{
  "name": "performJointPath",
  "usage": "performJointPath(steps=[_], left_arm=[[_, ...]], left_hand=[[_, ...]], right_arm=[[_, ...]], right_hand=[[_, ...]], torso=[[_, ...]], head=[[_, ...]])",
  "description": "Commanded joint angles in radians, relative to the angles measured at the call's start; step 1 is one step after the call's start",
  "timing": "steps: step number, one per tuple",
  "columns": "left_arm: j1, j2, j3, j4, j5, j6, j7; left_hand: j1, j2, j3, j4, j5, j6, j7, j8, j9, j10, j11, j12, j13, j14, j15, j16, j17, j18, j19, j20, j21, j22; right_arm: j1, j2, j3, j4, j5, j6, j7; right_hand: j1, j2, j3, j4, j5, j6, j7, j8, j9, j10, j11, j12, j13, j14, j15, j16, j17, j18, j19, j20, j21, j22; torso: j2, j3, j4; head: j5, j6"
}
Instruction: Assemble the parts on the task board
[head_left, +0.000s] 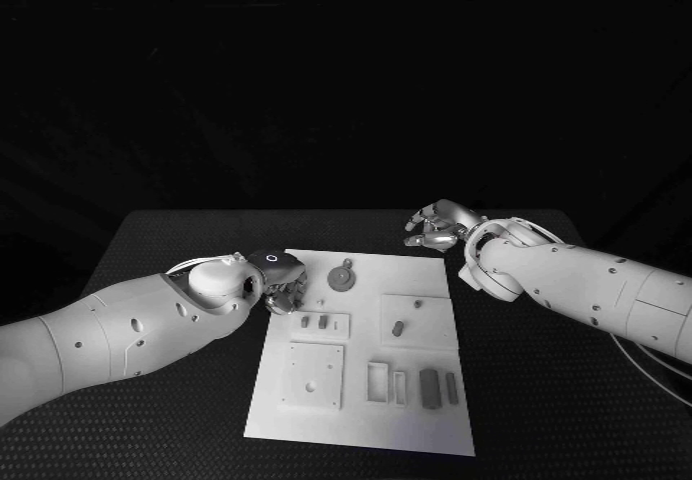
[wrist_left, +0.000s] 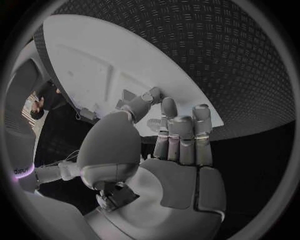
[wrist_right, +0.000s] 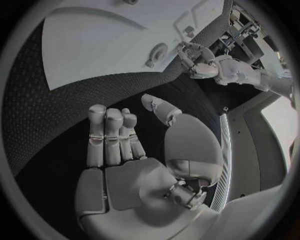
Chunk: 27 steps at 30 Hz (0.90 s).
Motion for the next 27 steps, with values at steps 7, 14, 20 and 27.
performJointPath(steps=[7, 14, 20, 27], left_arm=[[-0.027, -0.017, -0.02, -0.031, 0.046, -0.065, 0.005], [-0.027, -0.035, -0.019, -0.036, 0.197, -0.167, 0.061], [-0.028, -0.039, -0.017, -0.039, 0.308, -0.226, 0.109], [-0.028, -0.042, -0.016, -0.04, 0.383, -0.247, 0.136]], left_hand=[[0.017, 0.062, 0.022, -0.03, 0.031, 0.027, -0.006, 0.01, -0.001, 0.049, -0.006, -0.001, -0.034, 0.039, -0.009, 0.003, 0.006, 0.004, 0.03, -0.08, 0.007, 0.013], [0.016, 0.061, 0.025, -0.031, 0.034, 0.027, -0.007, 0.009, -0.001, 0.052, -0.007, -0.002, -0.036, 0.042, -0.01, 0.003, 0.006, 0.005, 0.034, -0.081, 0.008, 0.013], [0.014, 0.06, 0.03, -0.032, 0.039, 0.027, -0.008, 0.008, -0.002, 0.056, -0.008, -0.005, -0.042, 0.046, -0.012, 0.001, 0.007, 0.007, 0.041, -0.084, 0.01, 0.013], [0.013, 0.06, 0.031, -0.03, 0.039, 0.024, -0.008, 0.006, -0.003, 0.058, -0.009, -0.006, -0.045, 0.047, -0.012, 0.0, 0.008, 0.008, 0.044, -0.085, 0.011, 0.013]], right_arm=[[0.0, -0.001, 0.0, 0.0, -0.005, 0.006, 0.008], [0.0, -0.002, 0.0, -0.001, -0.005, 0.005, 0.009], [0.0, -0.002, 0.0, -0.001, -0.005, 0.005, 0.01], [0.0, -0.002, 0.0, -0.001, -0.005, 0.005, 0.011]], right_hand=[[-0.008, 0.001, 0.0, -0.006, 0.006, 0.021, 0.017, 0.006, -0.001, -0.114, 0.016, 0.007, -0.002, -0.009, -0.001, 0.006, -0.002, 0.045, 0.001, -0.007, -0.005, 0.018], [-0.008, 0.001, 0.0, -0.006, 0.006, 0.021, 0.017, 0.006, -0.001, -0.114, 0.016, 0.007, -0.002, -0.009, -0.001, 0.006, -0.002, 0.045, 0.001, -0.007, -0.005, 0.018], [-0.008, 0.001, 0.0, -0.006, 0.006, 0.021, 0.017, 0.006, -0.001, -0.114, 0.016, 0.007, -0.002, -0.009, -0.001, 0.006, -0.002, 0.045, 0.0, -0.007, -0.005, 0.018], [-0.008, 0.001, 0.0, -0.006, 0.006, 0.022, 0.017, 0.006, -0.001, -0.115, 0.016, 0.007, -0.002, -0.009, -0.001, 0.006, -0.002, 0.045, 0.0, -0.007, -0.005, 0.018]], torso=[[-0.001, -0.0012, 0.0015], [0.0, -0.0008, 0.0], [0.0, -0.0006, 0.0007], [0.0, -0.0003, 0.0]], head=[[0.0, 0.002], [0.0, 0.006], [-0.002, 0.007], [-0.001, 0.008]])
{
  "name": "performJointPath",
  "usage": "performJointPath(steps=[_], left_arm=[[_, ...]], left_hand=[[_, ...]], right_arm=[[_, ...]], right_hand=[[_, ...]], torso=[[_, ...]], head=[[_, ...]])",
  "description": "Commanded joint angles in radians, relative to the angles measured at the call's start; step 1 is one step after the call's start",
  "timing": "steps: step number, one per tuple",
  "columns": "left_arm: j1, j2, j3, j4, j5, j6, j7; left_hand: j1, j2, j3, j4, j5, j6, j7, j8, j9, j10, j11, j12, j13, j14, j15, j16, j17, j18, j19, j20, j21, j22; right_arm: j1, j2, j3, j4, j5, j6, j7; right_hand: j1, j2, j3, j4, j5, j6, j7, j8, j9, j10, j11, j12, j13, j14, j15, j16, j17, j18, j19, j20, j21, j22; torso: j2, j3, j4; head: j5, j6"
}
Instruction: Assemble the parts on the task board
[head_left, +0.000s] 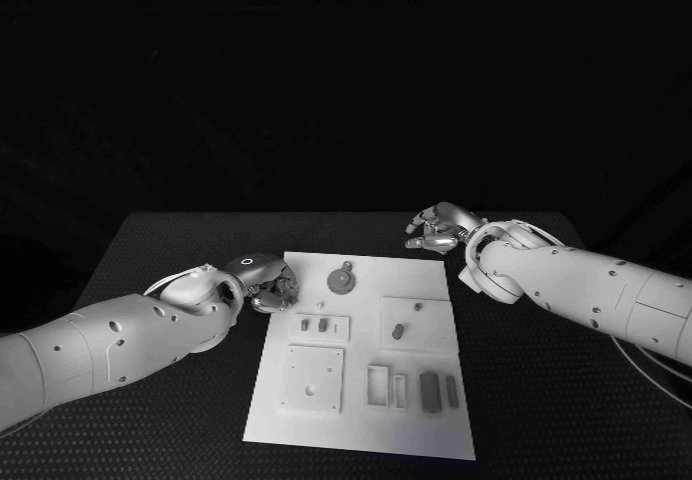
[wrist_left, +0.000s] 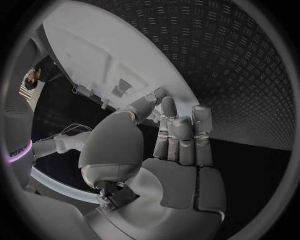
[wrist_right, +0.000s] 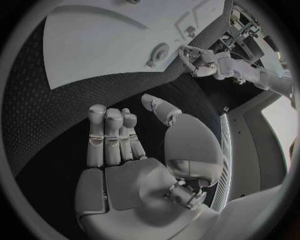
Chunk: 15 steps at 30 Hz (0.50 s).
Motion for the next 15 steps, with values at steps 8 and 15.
performJointPath(steps=[8, 15], left_arm=[[0.0, 0.003, 0.001, 0.004, 0.227, -0.047, 0.105], [0.0, 0.007, 0.001, 0.009, 0.337, -0.052, 0.154]], left_hand=[[-0.006, 0.007, 0.007, 0.002, 0.003, -0.002, -0.001, 0.0, 0.003, 0.008, 0.0, -0.006, -0.004, 0.003, 0.001, -0.004, 0.003, 0.016, 0.008, -0.07, 0.003, 0.014], [-0.007, 0.008, 0.007, 0.004, 0.004, -0.005, 0.0, -0.001, 0.003, 0.01, 0.0, -0.007, -0.006, 0.004, 0.001, -0.004, 0.004, 0.017, 0.009, -0.07, 0.003, 0.014]], right_arm=[[0.0, 0.0, 0.0, 0.001, -0.005, 0.005, 0.009], [0.0, 0.0, 0.0, 0.001, -0.005, 0.005, 0.01]], right_hand=[[-0.008, 0.001, 0.0, -0.006, 0.006, 0.022, 0.016, 0.006, -0.001, -0.115, 0.016, 0.007, -0.002, -0.007, 0.001, 0.006, -0.001, 0.045, 0.0, -0.007, -0.005, 0.018], [-0.008, 0.001, 0.0, -0.006, 0.006, 0.022, 0.016, 0.006, -0.001, -0.115, 0.016, 0.007, -0.002, -0.007, 0.001, 0.006, -0.001, 0.045, 0.0, -0.007, -0.005, 0.018]], torso=[[0.0, 0.001, -0.0001], [0.0, 0.0008, -0.001]], head=[[0.002, 0.001], [0.002, 0.002]])
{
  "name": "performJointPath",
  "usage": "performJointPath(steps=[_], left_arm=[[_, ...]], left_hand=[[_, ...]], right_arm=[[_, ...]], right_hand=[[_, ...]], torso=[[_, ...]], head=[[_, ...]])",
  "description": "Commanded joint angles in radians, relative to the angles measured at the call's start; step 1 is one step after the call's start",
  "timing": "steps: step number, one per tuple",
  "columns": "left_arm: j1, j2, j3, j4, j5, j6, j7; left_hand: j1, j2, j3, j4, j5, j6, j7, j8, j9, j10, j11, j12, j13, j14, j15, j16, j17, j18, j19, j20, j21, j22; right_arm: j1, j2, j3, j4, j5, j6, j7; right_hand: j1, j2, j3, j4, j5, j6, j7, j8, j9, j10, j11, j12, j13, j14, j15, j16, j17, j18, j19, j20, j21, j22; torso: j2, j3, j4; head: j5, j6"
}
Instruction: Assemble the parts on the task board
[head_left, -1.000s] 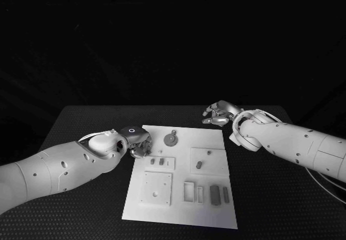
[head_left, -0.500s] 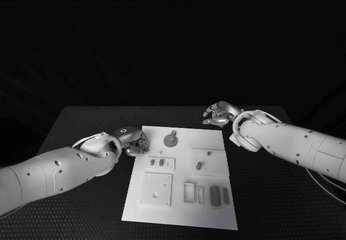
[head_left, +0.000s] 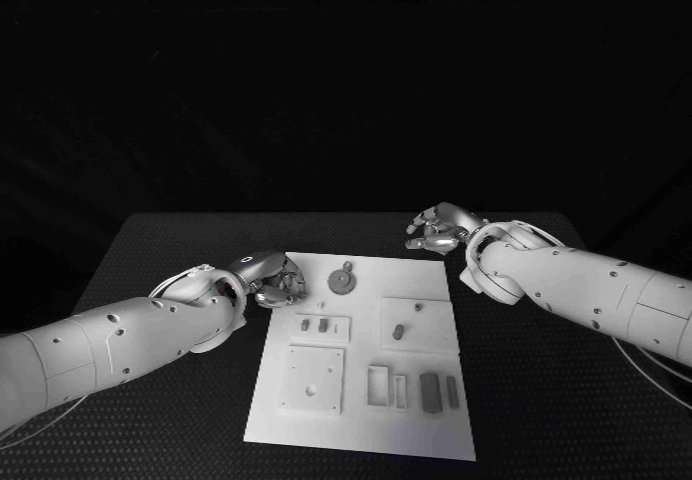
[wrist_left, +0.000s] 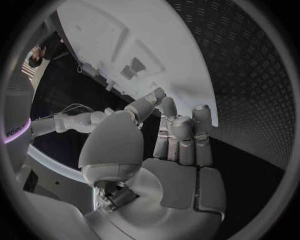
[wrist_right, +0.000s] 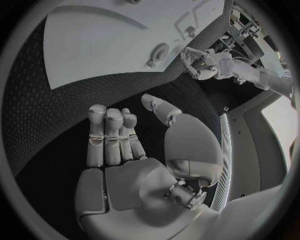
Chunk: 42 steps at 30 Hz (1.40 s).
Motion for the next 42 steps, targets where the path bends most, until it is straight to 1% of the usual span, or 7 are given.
performJointPath(steps=[1, 7, 13, 19, 24, 31, 42], left_arm=[[0.0, 0.005, 0.0, 0.003, 0.131, -0.019, 0.075], [0.0, 0.019, 0.0, -0.002, 0.159, -0.022, 0.099], [-0.003, 0.043, 0.0, -0.021, 0.18, -0.013, 0.115], [-0.017, 0.065, 0.0, -0.035, 0.224, -0.003, 0.136], [-0.025, 0.072, 0.0, -0.045, 0.253, -0.002, 0.147], [-0.029, 0.074, 0.0, -0.05, 0.263, 0.01, 0.149], [-0.034, 0.08, 0.0, -0.056, 0.263, 0.028, 0.144]], left_hand=[[-0.008, 0.008, 0.004, 0.003, 0.004, -0.004, 0.001, 0.0, 0.002, 0.011, 0.0, -0.006, -0.002, 0.003, -0.001, -0.004, 0.002, 0.017, 0.009, -0.07, 0.004, 0.015], [-0.01, 0.009, 0.003, 0.005, 0.004, -0.006, 0.001, -0.001, 0.002, 0.014, 0.0, -0.006, -0.003, 0.003, -0.001, -0.002, 0.004, 0.018, 0.011, -0.071, 0.005, 0.016], [-0.011, 0.01, 0.002, 0.006, 0.003, -0.007, 0.001, -0.002, 0.002, 0.015, 0.0, -0.005, -0.004, 0.003, -0.002, -0.002, 0.006, 0.018, 0.011, -0.071, 0.006, 0.016], [-0.012, 0.013, 0.001, 0.008, 0.002, -0.009, 0.002, -0.003, 0.002, 0.016, 0.0, -0.005, -0.006, 0.003, -0.002, -0.002, 0.007, 0.018, 0.012, -0.072, 0.007, 0.017], [-0.013, 0.015, -0.001, 0.008, 0.001, -0.011, 0.002, -0.004, 0.002, 0.017, 0.0, -0.005, -0.007, 0.002, -0.002, -0.002, 0.009, 0.018, 0.012, -0.072, 0.008, 0.018], [-0.014, 0.018, -0.002, 0.008, 0.001, -0.012, 0.002, -0.005, 0.002, 0.017, 0.0, -0.005, -0.008, 0.002, -0.002, -0.001, 0.01, 0.018, 0.012, -0.072, 0.009, 0.019], [-0.015, 0.02, -0.004, 0.007, 0.0, -0.013, 0.002, -0.005, 0.002, 0.018, 0.0, -0.004, -0.009, 0.001, -0.002, -0.001, 0.012, 0.018, 0.012, -0.073, 0.011, 0.02]], right_arm=[[0.0, 0.001, 0.0, 0.0, -0.005, 0.005, 0.009], [0.0, 0.003, 0.0, 0.0, -0.005, 0.005, 0.009], [0.0, 0.006, 0.0, -0.001, -0.005, 0.005, 0.01], [0.0, 0.01, 0.0, -0.003, -0.005, 0.006, 0.01], [0.0, 0.011, 0.0, -0.004, -0.005, 0.006, 0.01], [0.0, 0.01, 0.0, -0.004, -0.005, 0.006, 0.01], [0.0, 0.01, 0.0, -0.004, -0.005, 0.006, 0.01]], right_hand=[[-0.008, 0.001, 0.0, -0.006, 0.006, 0.024, 0.015, 0.006, -0.001, -0.115, 0.016, 0.003, -0.002, -0.007, 0.001, 0.006, -0.001, 0.045, 0.0, -0.007, -0.005, 0.018], [-0.008, 0.001, 0.0, -0.006, 0.006, 0.024, 0.015, 0.006, -0.001, -0.115, 0.016, 0.003, -0.002, -0.007, 0.001, 0.006, -0.001, 0.045, 0.0, -0.007, -0.005, 0.018], [-0.008, 0.001, 0.0, -0.006, 0.006, 0.024, 0.015, 0.006, -0.001, -0.115, 0.016, 0.003, -0.002, -0.007, 0.001, 0.006, -0.001, 0.045, 0.0, -0.007, -0.005, 0.018], [-0.008, 0.001, 0.0, -0.006, 0.006, 0.024, 0.015, 0.006, -0.001, -0.115, 0.016, 0.003, -0.002, -0.007, 0.001, 0.006, -0.001, 0.045, 0.0, -0.007, -0.005, 0.018], [-0.008, 0.001, 0.0, -0.006, 0.006, 0.024, 0.015, 0.006, -0.001, -0.115, 0.016, 0.003, -0.002, -0.007, 0.001, 0.006, -0.002, 0.045, 0.0, -0.007, -0.005, 0.018], [-0.008, 0.001, 0.0, -0.006, 0.006, 0.024, 0.015, 0.006, -0.001, -0.115, 0.015, 0.003, -0.002, -0.008, 0.001, 0.006, -0.002, 0.045, 0.0, -0.007, -0.005, 0.018], [-0.008, 0.001, 0.0, -0.006, 0.006, 0.023, 0.015, 0.006, -0.001, -0.115, 0.015, 0.003, -0.002, -0.008, 0.001, 0.007, -0.002, 0.045, 0.0, -0.007, -0.006, 0.018]], torso=[[0.0, -0.0001, -0.0009], [0.001, 0.0004, -0.0012], [0.001, -0.0001, -0.002], [0.001, -0.0001, -0.0022], [0.001, -0.0002, -0.0022], [0.0, -0.0005, 0.0007], [0.0, -0.0013, 0.0004]], head=[[0.0, 0.001], [-0.003, 0.002], [-0.005, 0.003], [-0.007, 0.002], [-0.009, 0.001], [-0.013, -0.001], [-0.014, -0.003]])
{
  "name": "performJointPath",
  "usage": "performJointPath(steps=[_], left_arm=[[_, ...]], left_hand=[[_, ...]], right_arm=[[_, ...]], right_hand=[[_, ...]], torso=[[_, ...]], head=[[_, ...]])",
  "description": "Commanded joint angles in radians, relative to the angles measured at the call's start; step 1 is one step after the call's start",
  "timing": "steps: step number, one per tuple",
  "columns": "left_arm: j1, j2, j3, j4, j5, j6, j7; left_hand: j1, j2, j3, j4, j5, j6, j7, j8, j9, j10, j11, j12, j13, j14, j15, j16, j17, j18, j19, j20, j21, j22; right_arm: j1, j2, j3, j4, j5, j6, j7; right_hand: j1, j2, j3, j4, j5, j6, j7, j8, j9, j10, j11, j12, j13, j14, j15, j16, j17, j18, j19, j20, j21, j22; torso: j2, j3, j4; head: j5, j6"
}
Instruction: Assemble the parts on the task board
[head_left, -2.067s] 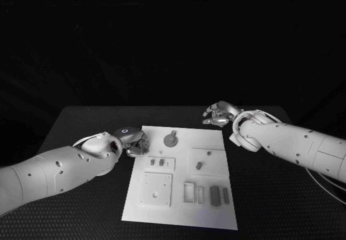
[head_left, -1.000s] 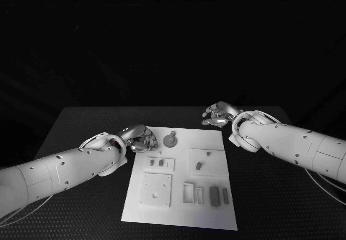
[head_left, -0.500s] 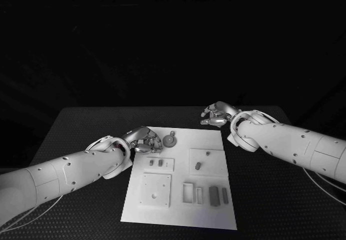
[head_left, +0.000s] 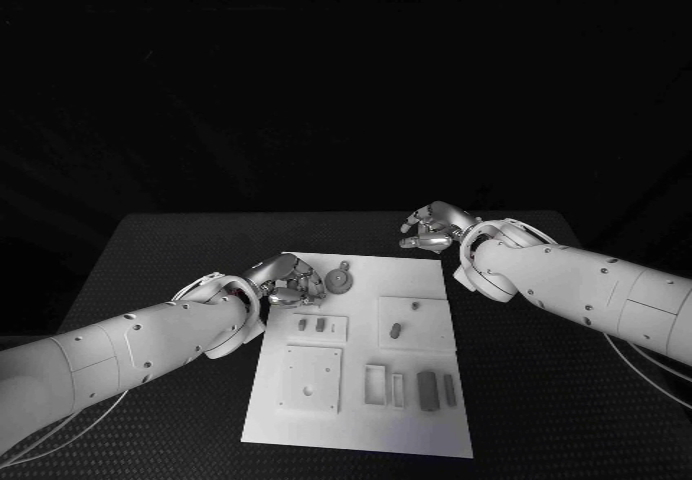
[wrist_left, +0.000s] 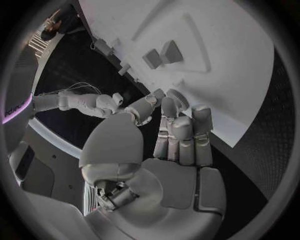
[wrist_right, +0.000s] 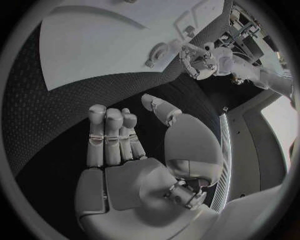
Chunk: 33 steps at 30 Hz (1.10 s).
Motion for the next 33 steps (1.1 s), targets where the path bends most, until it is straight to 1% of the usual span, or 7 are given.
performJointPath(steps=[1, 6, 9, 15, 24, 33], left_arm=[[-0.004, 0.004, 0.0, -0.002, 0.015, 0.022, 0.012], [-0.005, 0.009, 0.0, -0.01, 0.002, 0.039, -0.009], [-0.006, 0.01, 0.0, -0.012, -0.032, 0.049, -0.038], [-0.006, 0.012, 0.0, -0.012, -0.09, 0.051, -0.081], [-0.006, 0.013, 0.0, -0.011, -0.127, 0.056, -0.103], [-0.006, 0.012, 0.0, -0.009, -0.145, 0.055, -0.118]], left_hand=[[0.003, 0.012, -0.004, 0.001, 0.0, -0.001, 0.007, 0.002, 0.002, 0.009, 0.001, -0.004, -0.001, 0.001, -0.005, -0.001, 0.002, 0.01, 0.005, -0.073, 0.004, 0.02], [0.003, 0.014, -0.005, 0.0, 0.001, -0.001, 0.007, 0.002, 0.002, 0.009, 0.001, -0.004, -0.002, 0.0, -0.006, 0.0, 0.003, 0.01, 0.006, -0.073, 0.006, 0.021], [0.003, 0.015, -0.006, -0.001, 0.001, -0.002, 0.007, 0.002, 0.002, 0.01, 0.001, -0.003, -0.002, 0.0, -0.006, 0.0, 0.004, 0.01, 0.006, -0.073, 0.007, 0.021], [0.003, 0.014, -0.007, -0.002, 0.0, -0.003, 0.007, 0.001, 0.002, 0.01, 0.001, -0.002, -0.003, 0.0, -0.006, 0.001, 0.005, 0.011, 0.006, -0.074, 0.009, 0.022], [0.003, 0.015, -0.007, -0.003, 0.001, -0.003, 0.007, 0.001, 0.002, 0.01, 0.001, -0.002, -0.003, 0.0, -0.006, 0.001, 0.006, 0.011, 0.007, -0.074, 0.011, 0.022], [0.005, 0.014, -0.007, -0.004, 0.001, -0.003, 0.007, 0.001, 0.002, 0.011, 0.001, -0.001, -0.004, 0.0, -0.006, 0.002, 0.008, 0.012, 0.008, -0.074, 0.013, 0.022]], right_arm=[[0.0, 0.001, 0.0, 0.0, -0.005, 0.006, 0.009], [0.0, 0.0, 0.0, 0.0, -0.005, 0.006, 0.01], [0.0, 0.0, 0.0, 0.0, -0.005, 0.006, 0.01], [0.0, -0.001, 0.0, 0.001, -0.005, 0.006, 0.009], [0.0, -0.001, 0.0, 0.001, -0.005, 0.006, 0.009], [0.0, -0.002, 0.0, 0.001, -0.005, 0.006, 0.009]], right_hand=[[-0.008, 0.001, 0.0, -0.006, 0.006, 0.022, 0.017, 0.006, -0.001, -0.115, 0.015, 0.004, -0.001, -0.008, 0.001, 0.007, -0.001, 0.045, 0.0, -0.007, -0.006, 0.018], [-0.008, 0.001, 0.0, -0.006, 0.006, 0.022, 0.017, 0.006, -0.001, -0.115, 0.015, 0.004, -0.001, -0.008, 0.001, 0.007, -0.001, 0.045, 0.0, -0.007, -0.006, 0.018], [-0.008, 0.001, 0.0, -0.006, 0.006, 0.022, 0.017, 0.006, -0.001, -0.115, 0.015, 0.004, -0.001, -0.008, 0.001, 0.007, -0.001, 0.045, 0.0, -0.007, -0.006, 0.018], [-0.008, 0.002, 0.0, -0.006, 0.006, 0.022, 0.017, 0.006, -0.001, -0.115, 0.015, 0.004, -0.001, -0.008, 0.001, 0.007, -0.001, 0.045, 0.0, -0.007, -0.006, 0.018], [-0.008, 0.002, 0.0, -0.006, 0.006, 0.022, 0.017, 0.006, -0.001, -0.115, 0.015, 0.004, -0.001, -0.008, 0.001, 0.007, -0.001, 0.045, 0.0, -0.007, -0.006, 0.018], [-0.008, 0.002, 0.0, -0.006, 0.006, 0.022, 0.017, 0.006, -0.001, -0.115, 0.015, 0.004, -0.002, -0.008, 0.001, 0.007, -0.001, 0.045, 0.0, -0.007, -0.006, 0.018]], torso=[[0.0, -0.0004, 0.0002], [0.0, -0.0005, -0.0004], [0.0, 0.0005, 0.0001], [0.0, 0.0005, 0.0003], [0.0, 0.0012, -0.0013], [0.001, 0.0007, -0.0001]], head=[[-0.001, -0.001], [-0.002, -0.003], [-0.003, -0.004], [-0.003, -0.004], [-0.003, -0.006], [-0.003, -0.006]])
